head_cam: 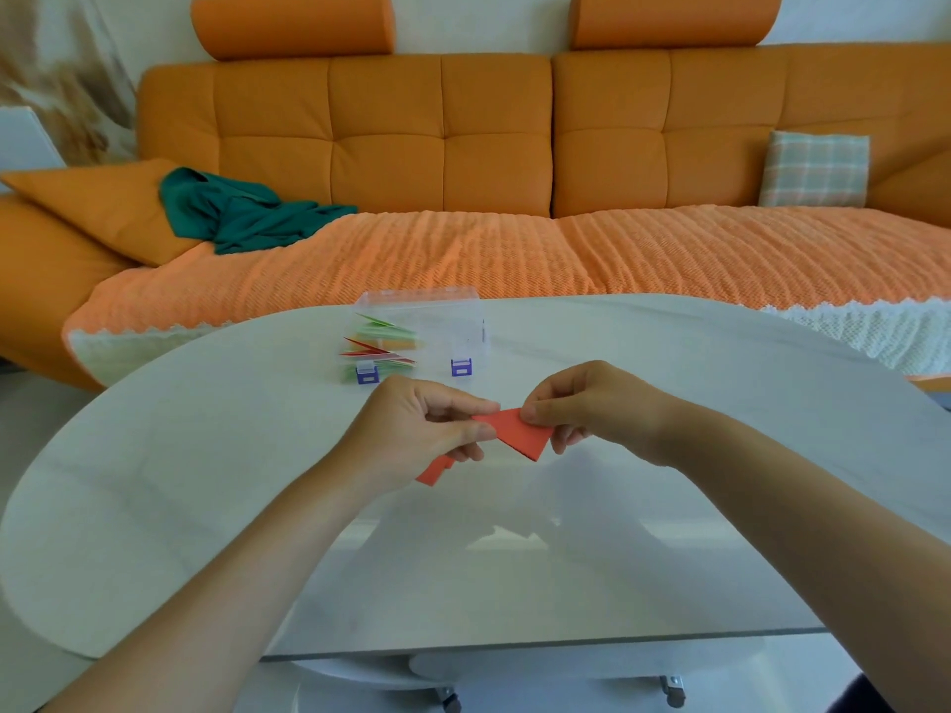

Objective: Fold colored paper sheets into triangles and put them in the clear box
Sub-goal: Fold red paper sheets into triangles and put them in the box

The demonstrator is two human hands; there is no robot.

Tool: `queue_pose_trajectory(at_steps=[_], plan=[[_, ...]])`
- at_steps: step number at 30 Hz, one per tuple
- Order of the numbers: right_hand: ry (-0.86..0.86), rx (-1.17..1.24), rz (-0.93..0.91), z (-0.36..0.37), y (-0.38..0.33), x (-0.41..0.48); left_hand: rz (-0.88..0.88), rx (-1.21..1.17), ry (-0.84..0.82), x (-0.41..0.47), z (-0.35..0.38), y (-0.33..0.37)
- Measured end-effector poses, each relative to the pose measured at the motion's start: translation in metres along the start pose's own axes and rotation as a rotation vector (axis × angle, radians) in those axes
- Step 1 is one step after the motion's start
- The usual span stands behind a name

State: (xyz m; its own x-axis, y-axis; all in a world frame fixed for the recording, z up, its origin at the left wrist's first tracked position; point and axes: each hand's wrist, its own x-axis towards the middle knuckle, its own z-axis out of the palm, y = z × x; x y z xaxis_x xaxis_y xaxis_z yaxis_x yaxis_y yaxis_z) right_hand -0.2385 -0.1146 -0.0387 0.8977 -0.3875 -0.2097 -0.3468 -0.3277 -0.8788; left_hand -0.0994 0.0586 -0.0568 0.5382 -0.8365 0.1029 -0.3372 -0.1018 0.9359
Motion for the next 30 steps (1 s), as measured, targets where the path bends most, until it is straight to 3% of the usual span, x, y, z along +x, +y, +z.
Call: queue_pose_trajectory(at_steps=[11,20,24,30], plan=[[0.058,-0.227,0.066,0.016,0.013,0.010,-0.067,0.396,0.045,0.000,0.024,-0.015],[0.200,-0.800,-0.007,0.035,0.017,0.013,0.004,0.654,-0.051,0.005,0.028,-0.021],[0.223,-0.752,-0.018,0.035,0.021,0.014,0.176,0.761,-0.013,0.005,0.032,-0.027],[0.296,-0.605,-0.073,0.038,0.031,0.011,0.397,0.656,-0.071,-0.006,0.040,-0.044]])
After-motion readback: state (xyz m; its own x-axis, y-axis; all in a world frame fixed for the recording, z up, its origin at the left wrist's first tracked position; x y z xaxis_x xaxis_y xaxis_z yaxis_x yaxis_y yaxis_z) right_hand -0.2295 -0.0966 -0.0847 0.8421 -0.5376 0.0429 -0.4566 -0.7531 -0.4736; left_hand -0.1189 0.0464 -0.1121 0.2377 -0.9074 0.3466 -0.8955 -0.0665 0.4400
